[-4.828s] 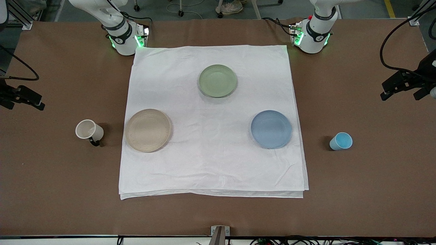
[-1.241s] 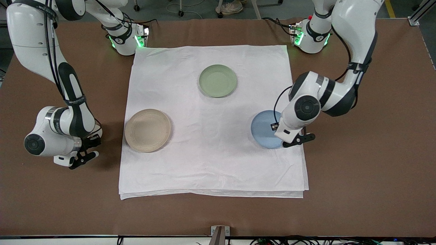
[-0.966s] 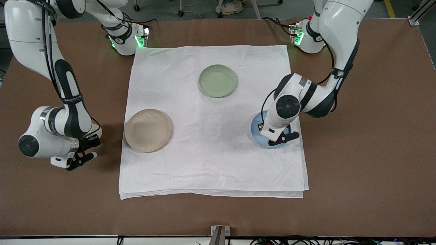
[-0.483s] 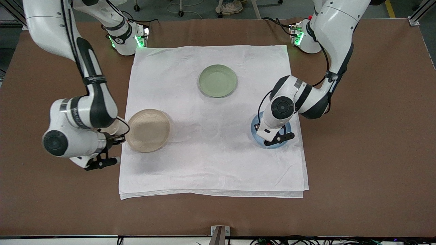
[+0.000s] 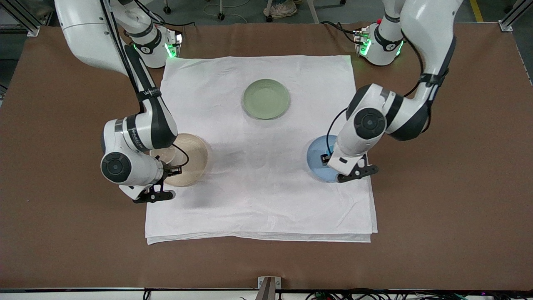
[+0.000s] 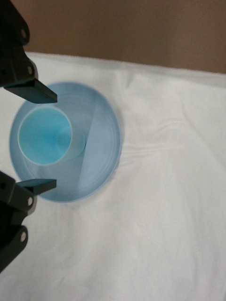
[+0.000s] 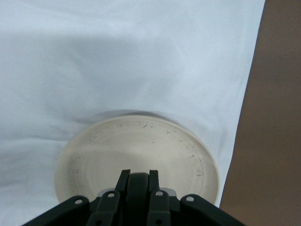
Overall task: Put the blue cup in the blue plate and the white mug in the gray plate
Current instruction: 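Release the cup and withdraw the left gripper while the right gripper carries the mug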
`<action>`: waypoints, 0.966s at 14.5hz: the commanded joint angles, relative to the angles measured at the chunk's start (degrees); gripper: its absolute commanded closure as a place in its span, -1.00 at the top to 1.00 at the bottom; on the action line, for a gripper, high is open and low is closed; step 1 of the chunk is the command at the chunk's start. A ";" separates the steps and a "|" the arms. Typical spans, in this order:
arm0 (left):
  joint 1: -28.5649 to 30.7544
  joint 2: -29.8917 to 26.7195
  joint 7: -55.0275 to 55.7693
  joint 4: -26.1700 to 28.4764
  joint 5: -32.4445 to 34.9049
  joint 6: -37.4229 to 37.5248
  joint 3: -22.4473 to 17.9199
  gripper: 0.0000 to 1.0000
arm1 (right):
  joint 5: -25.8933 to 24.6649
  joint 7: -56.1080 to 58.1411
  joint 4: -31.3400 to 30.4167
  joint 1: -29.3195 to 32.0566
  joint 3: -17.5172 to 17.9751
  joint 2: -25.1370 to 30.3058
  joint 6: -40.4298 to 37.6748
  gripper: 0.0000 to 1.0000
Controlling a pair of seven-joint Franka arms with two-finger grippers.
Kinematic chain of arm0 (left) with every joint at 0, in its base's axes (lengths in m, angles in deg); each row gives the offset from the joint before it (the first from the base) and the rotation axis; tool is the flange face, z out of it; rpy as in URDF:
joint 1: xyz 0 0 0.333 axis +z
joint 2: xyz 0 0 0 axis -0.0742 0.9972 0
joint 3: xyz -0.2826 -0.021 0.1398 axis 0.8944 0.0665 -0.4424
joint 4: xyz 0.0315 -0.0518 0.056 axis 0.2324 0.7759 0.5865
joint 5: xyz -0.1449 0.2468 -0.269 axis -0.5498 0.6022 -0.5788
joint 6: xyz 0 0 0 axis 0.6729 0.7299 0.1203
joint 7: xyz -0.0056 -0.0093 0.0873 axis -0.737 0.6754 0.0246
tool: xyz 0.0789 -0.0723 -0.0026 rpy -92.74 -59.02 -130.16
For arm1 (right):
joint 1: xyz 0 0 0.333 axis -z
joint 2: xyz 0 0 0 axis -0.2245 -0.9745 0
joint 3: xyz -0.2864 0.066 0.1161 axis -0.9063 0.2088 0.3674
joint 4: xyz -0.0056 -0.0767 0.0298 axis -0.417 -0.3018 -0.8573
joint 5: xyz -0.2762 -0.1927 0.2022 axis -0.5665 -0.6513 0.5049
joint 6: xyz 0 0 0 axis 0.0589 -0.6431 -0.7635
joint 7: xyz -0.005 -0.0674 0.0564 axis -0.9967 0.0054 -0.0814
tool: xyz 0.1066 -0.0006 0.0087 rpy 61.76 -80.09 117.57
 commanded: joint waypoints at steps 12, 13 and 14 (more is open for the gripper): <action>18.74 -18.36 -38.07 -8.29 -2.99 23.47 -4.67 0.99 | 0.86 -4.02 -8.63 -2.96 -0.30 -1.79 10.96 -0.26; 16.28 -19.32 -39.04 -8.20 -3.60 23.83 -7.92 0.99 | 0.77 -6.38 -8.63 -2.70 -0.30 -1.71 10.61 0.77; 13.91 -20.20 -40.00 -8.20 -3.78 24.01 -11.17 0.99 | 0.77 -7.19 -8.37 -2.61 -0.30 -1.18 10.08 1.00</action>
